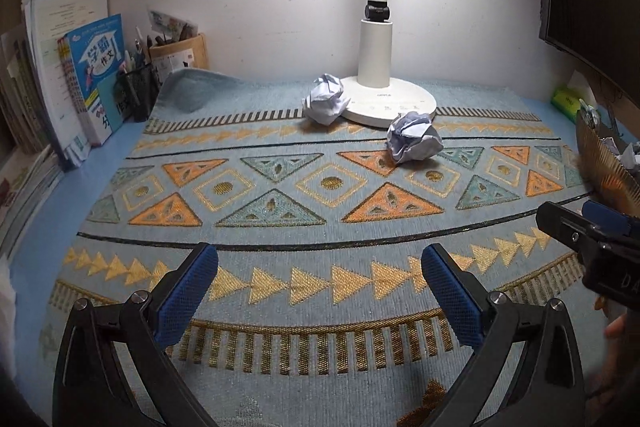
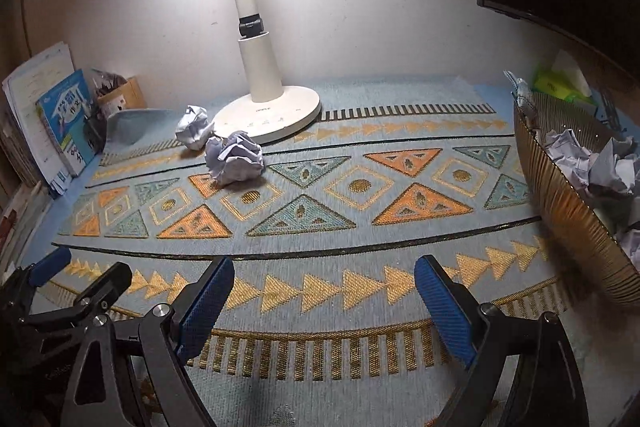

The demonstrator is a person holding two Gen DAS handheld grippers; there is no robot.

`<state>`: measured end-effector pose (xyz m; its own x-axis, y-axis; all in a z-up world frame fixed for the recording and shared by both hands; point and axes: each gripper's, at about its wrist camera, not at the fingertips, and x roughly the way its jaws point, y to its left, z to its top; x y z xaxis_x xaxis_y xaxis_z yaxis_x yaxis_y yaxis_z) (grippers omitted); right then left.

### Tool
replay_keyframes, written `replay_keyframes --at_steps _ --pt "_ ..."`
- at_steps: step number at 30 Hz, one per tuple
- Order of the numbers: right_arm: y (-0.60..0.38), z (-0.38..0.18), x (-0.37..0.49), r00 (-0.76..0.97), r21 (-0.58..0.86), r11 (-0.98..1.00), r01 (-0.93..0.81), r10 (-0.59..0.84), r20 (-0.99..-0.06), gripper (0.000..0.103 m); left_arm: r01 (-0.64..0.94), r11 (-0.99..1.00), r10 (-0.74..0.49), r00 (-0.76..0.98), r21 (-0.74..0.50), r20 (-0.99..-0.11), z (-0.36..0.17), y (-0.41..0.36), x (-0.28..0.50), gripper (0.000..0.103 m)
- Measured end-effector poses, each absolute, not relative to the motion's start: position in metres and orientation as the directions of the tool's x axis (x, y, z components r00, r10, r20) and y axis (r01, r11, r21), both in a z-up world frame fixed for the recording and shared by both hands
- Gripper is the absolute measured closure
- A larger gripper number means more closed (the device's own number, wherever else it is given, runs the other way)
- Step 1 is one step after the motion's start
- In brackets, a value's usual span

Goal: Organize objects
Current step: 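Move both tools back over the desk, then grasp a paper ball with the left tool while the right grasps another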

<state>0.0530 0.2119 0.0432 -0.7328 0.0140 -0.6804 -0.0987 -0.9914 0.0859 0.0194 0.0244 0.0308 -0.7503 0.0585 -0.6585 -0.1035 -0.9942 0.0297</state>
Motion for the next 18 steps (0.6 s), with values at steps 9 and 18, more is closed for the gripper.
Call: replay_keyframes --at_steps 9,18 --pt "0.202 0.04 0.05 -0.721 0.017 -0.996 -0.087 0.051 -0.691 0.012 -0.089 -0.996 0.068 -0.743 -0.002 -0.665 0.03 0.019 0.019 0.001" --pt "0.202 0.052 0.025 -0.669 0.139 -0.989 -0.044 -0.074 -0.739 0.012 -0.086 -0.996 0.085 -0.703 -0.034 -0.707 0.043 0.011 0.003 0.001"
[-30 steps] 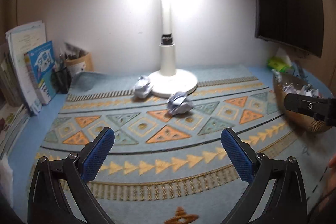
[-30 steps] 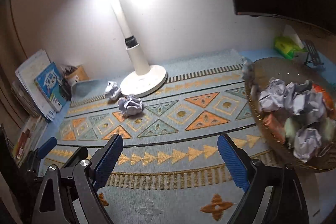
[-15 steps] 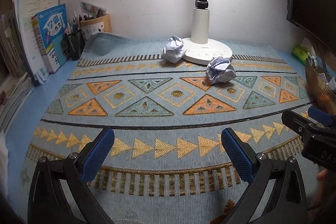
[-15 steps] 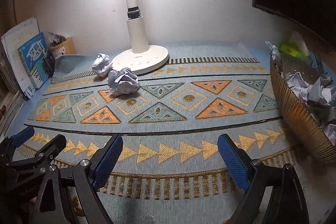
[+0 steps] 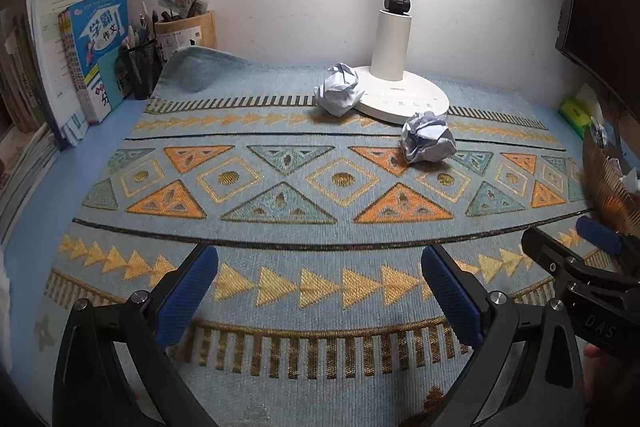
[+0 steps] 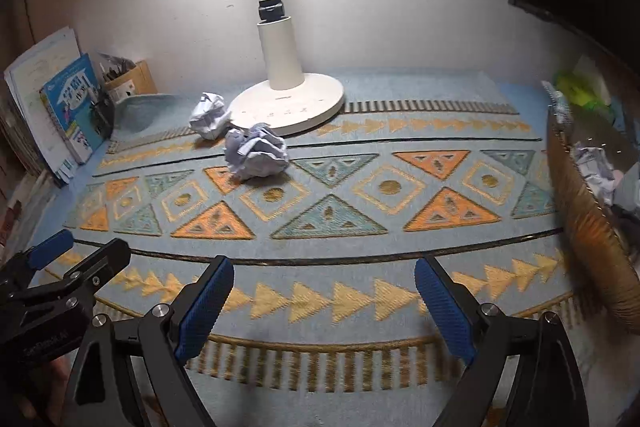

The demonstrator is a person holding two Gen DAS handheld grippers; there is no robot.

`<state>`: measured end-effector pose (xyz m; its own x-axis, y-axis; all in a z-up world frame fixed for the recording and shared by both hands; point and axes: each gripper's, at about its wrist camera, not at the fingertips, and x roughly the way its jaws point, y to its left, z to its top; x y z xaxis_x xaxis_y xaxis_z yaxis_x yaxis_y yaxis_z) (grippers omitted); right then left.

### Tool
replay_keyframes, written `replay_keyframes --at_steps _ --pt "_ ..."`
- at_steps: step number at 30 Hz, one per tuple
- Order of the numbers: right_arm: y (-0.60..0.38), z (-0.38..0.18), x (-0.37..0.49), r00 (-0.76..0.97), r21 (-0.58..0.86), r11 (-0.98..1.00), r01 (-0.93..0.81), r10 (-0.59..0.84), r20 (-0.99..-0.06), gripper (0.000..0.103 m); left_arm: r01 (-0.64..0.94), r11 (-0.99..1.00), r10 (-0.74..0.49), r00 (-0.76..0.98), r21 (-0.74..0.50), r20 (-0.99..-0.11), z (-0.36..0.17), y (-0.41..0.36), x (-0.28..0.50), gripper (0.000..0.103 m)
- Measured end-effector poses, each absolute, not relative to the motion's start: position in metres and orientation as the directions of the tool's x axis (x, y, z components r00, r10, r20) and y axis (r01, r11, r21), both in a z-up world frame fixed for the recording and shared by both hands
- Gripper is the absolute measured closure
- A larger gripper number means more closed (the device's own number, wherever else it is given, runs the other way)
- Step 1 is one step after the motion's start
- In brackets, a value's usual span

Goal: Organize objects
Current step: 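Grasp a paper ball with the left tool while the right grasps another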

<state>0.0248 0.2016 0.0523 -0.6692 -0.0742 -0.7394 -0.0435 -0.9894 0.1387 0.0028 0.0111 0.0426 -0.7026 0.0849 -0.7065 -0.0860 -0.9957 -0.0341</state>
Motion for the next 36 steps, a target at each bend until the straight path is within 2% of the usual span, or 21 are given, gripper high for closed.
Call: replay_keyframes --at_steps 4,6,8,10,15,19,20,24,25,26,28,32,36 --pt "0.194 0.071 -0.015 -0.658 0.219 -0.975 -0.022 -0.151 -0.738 0.012 -0.083 -0.995 0.032 -0.749 0.046 -0.662 0.081 0.002 -0.034 0.001" --pt "0.187 0.071 -0.035 -0.667 0.248 -0.969 0.003 -0.186 -0.722 0.012 -0.116 -0.992 0.06 -0.782 0.051 -0.62 0.09 -0.002 -0.062 0.001" --pt "0.179 0.065 -0.052 -0.67 0.262 -0.965 0.009 -0.201 -0.714 0.022 -0.157 -0.987 0.12 -0.788 0.01 -0.604 0.087 -0.005 -0.093 0.001" --pt "0.175 0.057 -0.065 -0.656 0.298 -0.955 0.007 -0.229 -0.719 0.028 -0.184 -0.981 0.187 -0.768 -0.068 -0.612 0.076 -0.009 -0.123 0.001" --pt "0.172 0.045 -0.087 -0.656 0.295 -0.955 -0.014 -0.214 -0.724 0.028 -0.297 -0.927 0.373 -0.668 -0.229 -0.644 0.049 -0.003 -0.172 0.002" --pt "0.167 0.031 -0.097 -0.649 0.258 -0.966 -0.01 -0.19 -0.737 0.028 -0.341 -0.928 0.352 -0.678 -0.148 -0.645 0.038 0.01 -0.176 0.002" --pt "0.165 0.027 -0.101 -0.631 0.251 -0.968 -0.011 -0.188 -0.753 0.031 -0.346 -0.93 0.341 -0.681 -0.126 -0.648 0.036 0.014 -0.176 0.002" --pt "0.156 0.033 -0.106 -0.659 0.184 -0.983 -0.002 -0.137 -0.74 0.033 -0.374 -0.922 0.339 -0.661 -0.098 -0.67 0.034 0.025 -0.185 0.007" --pt "0.153 0.032 -0.109 -0.657 0.159 -0.987 -0.008 -0.115 -0.746 0.04 -0.369 -0.925 0.328 -0.657 -0.09 -0.679 0.032 0.026 -0.188 0.014" --pt "0.149 0.03 -0.112 -0.651 0.152 -0.988 0.007 -0.12 -0.75 0.058 -0.37 -0.924 0.327 -0.647 -0.092 -0.689 0.029 0.027 -0.19 0.022" --pt "0.144 0.028 -0.112 -0.646 0.133 -0.991 0.029 -0.12 -0.754 0.057 -0.382 -0.917 0.347 -0.616 -0.118 -0.707 0.025 0.026 -0.194 0.059" --pt "0.142 0.036 -0.099 -0.7 0.096 -0.995 0.018 -0.081 -0.709 0.058 -0.395 -0.911 0.368 -0.657 -0.115 -0.658 0.033 0.023 -0.183 0.06" --pt "0.143 0.048 -0.081 -0.764 0.063 -0.998 0.004 -0.044 -0.644 0.058 -0.394 -0.918 0.328 -0.695 -0.042 -0.64 0.036 0.031 -0.17 0.06"
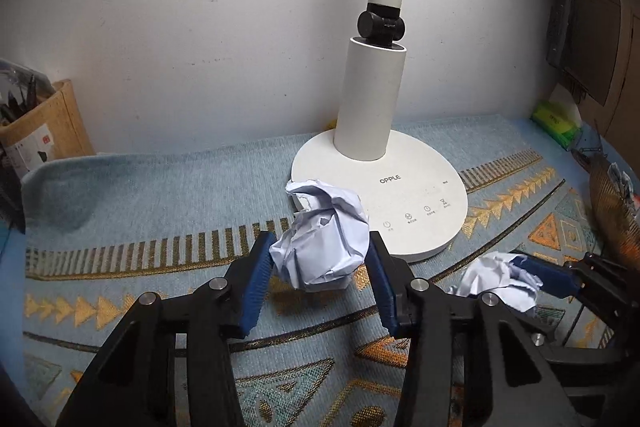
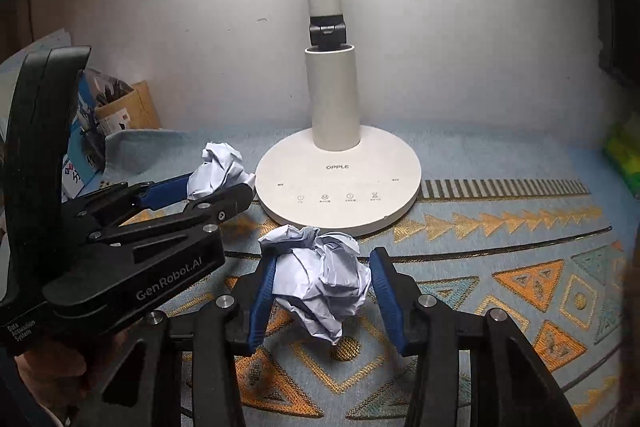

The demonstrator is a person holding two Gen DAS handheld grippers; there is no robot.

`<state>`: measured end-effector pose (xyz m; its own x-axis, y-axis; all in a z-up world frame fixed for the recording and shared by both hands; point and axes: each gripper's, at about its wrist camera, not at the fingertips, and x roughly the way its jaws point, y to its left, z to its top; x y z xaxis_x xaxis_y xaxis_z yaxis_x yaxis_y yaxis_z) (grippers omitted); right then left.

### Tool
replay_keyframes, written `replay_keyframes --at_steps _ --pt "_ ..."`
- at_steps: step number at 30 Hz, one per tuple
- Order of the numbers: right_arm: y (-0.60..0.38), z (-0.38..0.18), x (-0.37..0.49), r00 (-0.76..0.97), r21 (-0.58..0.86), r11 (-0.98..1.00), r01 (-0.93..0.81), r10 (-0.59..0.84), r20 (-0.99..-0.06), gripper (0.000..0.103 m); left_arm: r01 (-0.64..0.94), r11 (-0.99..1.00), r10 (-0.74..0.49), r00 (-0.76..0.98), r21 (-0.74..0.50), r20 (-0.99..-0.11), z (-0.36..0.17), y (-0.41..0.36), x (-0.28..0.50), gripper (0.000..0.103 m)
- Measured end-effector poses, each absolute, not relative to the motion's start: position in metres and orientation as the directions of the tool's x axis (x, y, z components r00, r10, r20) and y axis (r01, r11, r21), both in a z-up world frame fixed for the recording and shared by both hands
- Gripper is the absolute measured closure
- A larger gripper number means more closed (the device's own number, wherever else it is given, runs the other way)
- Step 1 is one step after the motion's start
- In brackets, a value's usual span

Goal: Organize objects
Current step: 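Grasp a paper ball with the left tool while the right grasps another, then carry both paper balls to the glass bowl and open both tools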

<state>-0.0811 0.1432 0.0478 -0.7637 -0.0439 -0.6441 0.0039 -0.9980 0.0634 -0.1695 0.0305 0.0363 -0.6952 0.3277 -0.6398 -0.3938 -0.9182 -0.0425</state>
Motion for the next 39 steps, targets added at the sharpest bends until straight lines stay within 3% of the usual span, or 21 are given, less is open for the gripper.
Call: replay_keyframes --at_steps 4,9,14,18,22,25,32,33,35,37,39 --pt "0.163 0.063 -0.06 -0.786 0.081 -0.996 -0.046 -0.014 -0.618 0.058 -0.378 -0.924 0.326 -0.688 -0.064 -0.648 0.043 0.041 -0.152 0.06" --pt "0.215 0.109 -0.007 -0.827 0.099 -0.987 -0.128 0.052 -0.559 0.058 -0.408 -0.912 0.306 -0.726 0.028 -0.616 0.071 0.077 -0.107 0.06" --pt "0.3 0.167 0.059 -0.868 0.167 -0.938 -0.303 0.2 -0.454 0.058 -0.481 -0.877 0.395 -0.723 0.002 -0.566 0.112 0.134 -0.061 0.06" --pt "0.375 0.187 0.092 -0.832 0.192 -0.88 -0.435 0.311 -0.459 0.058 -0.588 -0.808 0.512 -0.666 -0.042 -0.542 0.139 0.199 -0.036 0.06" --pt "0.45 0.188 0.113 -0.809 0.275 -0.819 -0.503 0.335 -0.483 0.058 -0.656 -0.753 0.57 -0.609 -0.053 -0.552 0.146 0.268 -0.019 0.06" --pt "0.487 0.193 0.135 -0.837 0.347 -0.789 -0.506 0.354 -0.416 0.057 -0.664 -0.745 0.575 -0.587 -0.068 -0.57 0.14 0.298 -0.014 0.06" --pt "0.498 0.174 0.091 -0.774 0.267 -0.832 -0.485 0.267 -0.574 0.056 -0.663 -0.746 0.565 -0.587 -0.056 -0.58 0.136 0.333 -0.009 0.06" --pt "0.494 0.169 0.086 -0.764 0.256 -0.837 -0.483 0.261 -0.59 0.054 -0.66 -0.749 0.559 -0.589 -0.052 -0.584 0.135 0.336 -0.01 0.058" --pt "0.49 0.163 0.077 -0.75 0.237 -0.845 -0.479 0.253 -0.611 0.04 -0.652 -0.756 0.553 -0.587 -0.061 -0.591 0.132 0.341 -0.013 0.052" --pt "0.486 0.161 0.079 -0.759 0.238 -0.847 -0.475 0.256 -0.599 0.039 -0.647 -0.758 0.563 -0.577 -0.09 -0.592 0.128 0.339 -0.016 0.016" --pt "0.481 0.159 0.084 -0.774 0.26 -0.85 -0.457 0.236 -0.588 0.039 -0.639 -0.762 0.577 -0.596 -0.105 -0.559 0.129 0.33 -0.013 0.014"
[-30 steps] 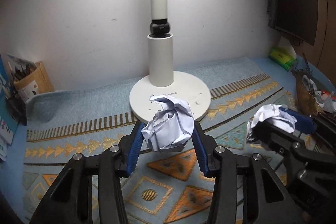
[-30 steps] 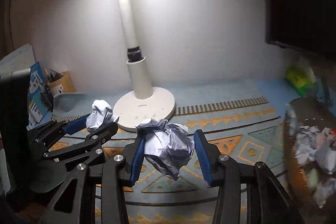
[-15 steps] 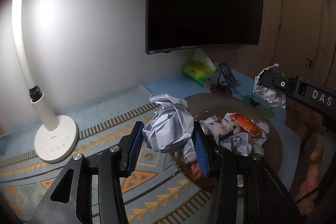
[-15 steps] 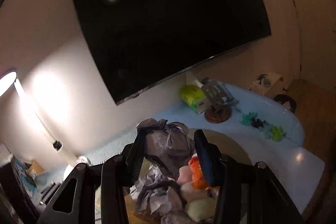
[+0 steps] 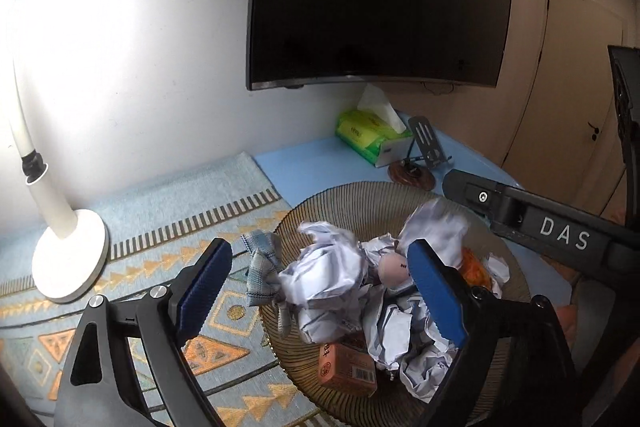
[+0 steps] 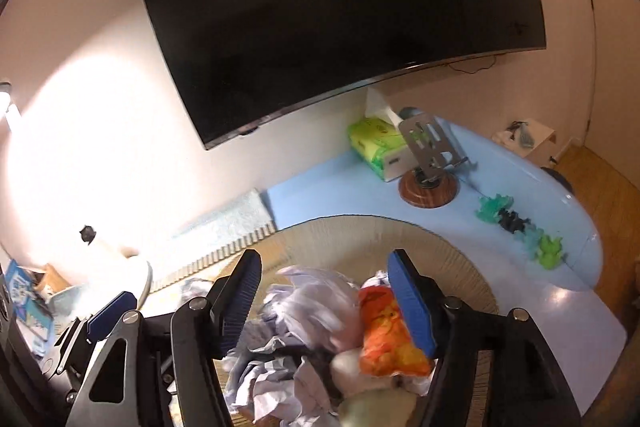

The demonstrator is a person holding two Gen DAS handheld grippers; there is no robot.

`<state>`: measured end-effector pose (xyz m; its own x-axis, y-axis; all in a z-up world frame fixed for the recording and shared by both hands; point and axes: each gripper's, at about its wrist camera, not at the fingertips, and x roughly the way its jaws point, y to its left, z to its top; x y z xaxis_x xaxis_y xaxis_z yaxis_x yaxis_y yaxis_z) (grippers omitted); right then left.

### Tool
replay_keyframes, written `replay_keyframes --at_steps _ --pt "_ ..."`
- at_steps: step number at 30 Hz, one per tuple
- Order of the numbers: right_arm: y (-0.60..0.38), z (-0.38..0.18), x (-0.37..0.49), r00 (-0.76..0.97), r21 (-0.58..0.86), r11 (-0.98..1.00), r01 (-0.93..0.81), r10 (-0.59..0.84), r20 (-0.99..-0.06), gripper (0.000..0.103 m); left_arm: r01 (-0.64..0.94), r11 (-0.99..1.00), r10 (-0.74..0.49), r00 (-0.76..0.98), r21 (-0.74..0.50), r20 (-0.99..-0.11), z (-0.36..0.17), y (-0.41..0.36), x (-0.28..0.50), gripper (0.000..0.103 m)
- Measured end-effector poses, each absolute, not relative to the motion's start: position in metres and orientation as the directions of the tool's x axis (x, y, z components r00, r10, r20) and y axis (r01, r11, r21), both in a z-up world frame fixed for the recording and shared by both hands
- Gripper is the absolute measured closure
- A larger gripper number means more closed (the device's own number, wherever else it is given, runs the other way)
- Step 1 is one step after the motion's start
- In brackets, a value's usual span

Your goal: Organize objects

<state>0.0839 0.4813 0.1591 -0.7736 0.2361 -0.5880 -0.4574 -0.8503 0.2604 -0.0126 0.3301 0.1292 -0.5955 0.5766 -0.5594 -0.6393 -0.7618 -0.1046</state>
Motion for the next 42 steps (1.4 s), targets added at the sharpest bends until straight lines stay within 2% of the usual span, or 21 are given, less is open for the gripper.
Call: replay_keyframes --at_steps 7,14,18,20,22,25,30,40,42 --pt "0.461 0.165 0.1 -0.801 0.296 -0.871 -0.393 0.167 -0.574 0.036 -0.621 -0.768 0.599 -0.609 -0.157 -0.52 0.137 0.275 0.005 0.014" --pt "0.382 0.175 0.109 -0.839 0.285 -0.929 -0.234 0.045 -0.542 0.035 -0.503 -0.848 0.515 -0.71 -0.166 -0.481 0.141 0.173 0.038 0.014" --pt "0.319 0.168 0.108 -0.833 0.246 -0.96 -0.132 -0.027 -0.553 0.034 -0.371 -0.908 0.42 -0.78 -0.196 -0.464 0.14 0.099 0.051 0.01" --pt "0.283 0.158 0.103 -0.82 0.192 -0.977 -0.097 -0.031 -0.571 0.026 -0.312 -0.936 0.352 -0.81 -0.164 -0.468 0.138 0.067 0.058 0.01" --pt "0.251 0.143 0.098 -0.811 0.171 -0.984 -0.056 -0.055 -0.582 0.026 -0.245 -0.961 0.278 -0.838 -0.131 -0.471 0.134 0.035 0.064 0.01" --pt "0.209 0.113 0.084 -0.76 0.192 -0.981 -0.004 -0.121 -0.638 0.026 -0.138 -0.985 0.174 -0.842 -0.108 -0.511 0.117 -0.004 0.066 0.01" --pt "0.164 0.073 0.062 -0.7 0.141 -0.989 0.037 -0.126 -0.703 0.026 -0.048 -0.992 0.107 -0.807 -0.117 -0.581 0.085 -0.042 0.063 0.01" --pt "0.149 0.03 0.034 -0.626 0.079 -0.997 -0.014 -0.053 -0.778 0.026 -0.047 -0.999 0.047 -0.745 -0.019 -0.665 0.045 -0.027 0.037 0.01" --pt "0.152 0.028 0.032 -0.62 0.063 -0.998 -0.024 -0.035 -0.784 0.026 -0.065 -0.997 0.071 -0.729 -0.034 -0.68 0.04 -0.022 0.032 0.01"
